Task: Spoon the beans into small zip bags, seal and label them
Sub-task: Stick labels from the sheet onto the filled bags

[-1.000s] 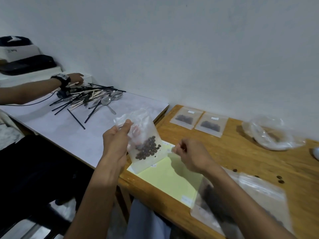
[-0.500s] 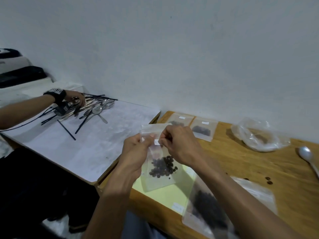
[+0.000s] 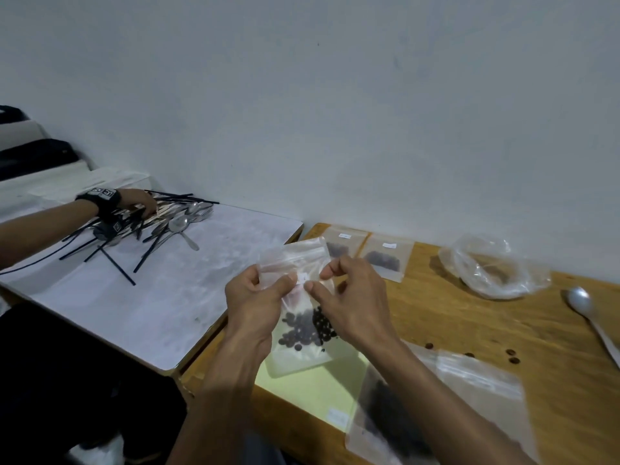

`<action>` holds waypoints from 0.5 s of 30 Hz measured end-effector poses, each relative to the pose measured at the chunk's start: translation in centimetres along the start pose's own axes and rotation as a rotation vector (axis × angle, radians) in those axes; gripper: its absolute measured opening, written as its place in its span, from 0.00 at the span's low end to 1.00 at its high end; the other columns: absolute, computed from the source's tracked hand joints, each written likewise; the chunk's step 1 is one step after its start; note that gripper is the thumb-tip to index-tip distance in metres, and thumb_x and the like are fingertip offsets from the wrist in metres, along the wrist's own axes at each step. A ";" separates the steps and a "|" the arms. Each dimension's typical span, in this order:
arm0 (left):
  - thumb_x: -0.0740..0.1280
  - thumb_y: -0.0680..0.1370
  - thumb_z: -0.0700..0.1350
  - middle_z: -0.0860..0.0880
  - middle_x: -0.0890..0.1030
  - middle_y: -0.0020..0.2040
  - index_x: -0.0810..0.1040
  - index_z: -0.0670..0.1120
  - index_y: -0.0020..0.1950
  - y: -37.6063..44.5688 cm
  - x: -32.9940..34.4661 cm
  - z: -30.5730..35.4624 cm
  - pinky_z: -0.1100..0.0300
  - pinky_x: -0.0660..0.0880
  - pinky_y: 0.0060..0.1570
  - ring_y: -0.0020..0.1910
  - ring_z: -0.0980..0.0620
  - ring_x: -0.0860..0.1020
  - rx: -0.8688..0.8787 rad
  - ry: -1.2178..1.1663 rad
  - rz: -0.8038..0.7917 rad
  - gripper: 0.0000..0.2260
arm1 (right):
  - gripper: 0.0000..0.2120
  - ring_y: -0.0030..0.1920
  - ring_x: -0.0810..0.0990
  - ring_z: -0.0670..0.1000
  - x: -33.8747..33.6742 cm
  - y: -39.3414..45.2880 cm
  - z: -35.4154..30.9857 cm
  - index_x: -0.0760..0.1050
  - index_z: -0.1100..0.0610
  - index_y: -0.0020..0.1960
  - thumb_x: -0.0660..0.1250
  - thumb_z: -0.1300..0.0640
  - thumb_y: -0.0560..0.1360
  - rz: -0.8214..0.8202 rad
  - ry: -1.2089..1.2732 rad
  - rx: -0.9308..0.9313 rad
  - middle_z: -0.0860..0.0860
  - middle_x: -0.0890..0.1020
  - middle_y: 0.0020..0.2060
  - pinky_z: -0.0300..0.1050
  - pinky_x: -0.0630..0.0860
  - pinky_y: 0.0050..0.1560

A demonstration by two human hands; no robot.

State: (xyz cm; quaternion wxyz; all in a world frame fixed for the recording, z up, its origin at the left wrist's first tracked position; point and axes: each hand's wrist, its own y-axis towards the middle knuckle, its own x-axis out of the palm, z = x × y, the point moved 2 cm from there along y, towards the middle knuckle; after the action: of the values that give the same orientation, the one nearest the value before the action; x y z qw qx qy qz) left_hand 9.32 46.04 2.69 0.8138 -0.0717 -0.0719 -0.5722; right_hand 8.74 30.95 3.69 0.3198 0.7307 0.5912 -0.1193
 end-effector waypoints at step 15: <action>0.83 0.66 0.41 0.52 0.79 0.52 0.77 0.47 0.61 6.2 7.5 -0.4 0.68 0.77 0.38 0.46 0.60 0.79 0.111 0.489 -0.311 0.27 | 0.13 0.51 0.82 0.49 -2.4 7.3 6.6 0.81 0.50 0.53 0.79 0.58 0.70 0.182 0.347 0.297 0.47 0.84 0.50 0.51 0.82 0.56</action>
State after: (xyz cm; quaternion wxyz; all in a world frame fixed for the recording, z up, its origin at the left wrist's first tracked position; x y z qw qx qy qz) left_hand 17.65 41.10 3.54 0.7122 0.1247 0.0851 -0.6856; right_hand 16.33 24.33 2.33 0.1122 0.8295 0.5449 -0.0483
